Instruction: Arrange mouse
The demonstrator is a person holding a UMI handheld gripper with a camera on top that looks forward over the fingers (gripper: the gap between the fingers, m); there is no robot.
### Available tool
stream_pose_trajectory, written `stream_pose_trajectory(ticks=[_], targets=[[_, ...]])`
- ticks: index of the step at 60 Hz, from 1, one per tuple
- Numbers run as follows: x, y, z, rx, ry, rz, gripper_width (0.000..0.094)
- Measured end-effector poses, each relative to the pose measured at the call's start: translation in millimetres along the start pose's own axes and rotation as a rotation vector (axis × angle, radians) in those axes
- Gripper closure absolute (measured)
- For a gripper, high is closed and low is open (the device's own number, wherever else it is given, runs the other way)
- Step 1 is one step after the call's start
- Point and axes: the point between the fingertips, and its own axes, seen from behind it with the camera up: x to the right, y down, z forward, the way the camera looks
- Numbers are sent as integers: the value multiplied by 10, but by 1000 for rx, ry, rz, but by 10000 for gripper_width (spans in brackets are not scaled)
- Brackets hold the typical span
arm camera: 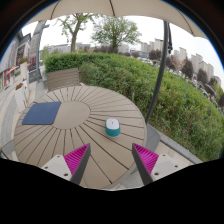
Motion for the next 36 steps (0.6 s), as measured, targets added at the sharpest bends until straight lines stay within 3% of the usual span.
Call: stream_pose_trajectory(ticks=[36], targets=[[8,-81,1604,-85,-93,35,82]])
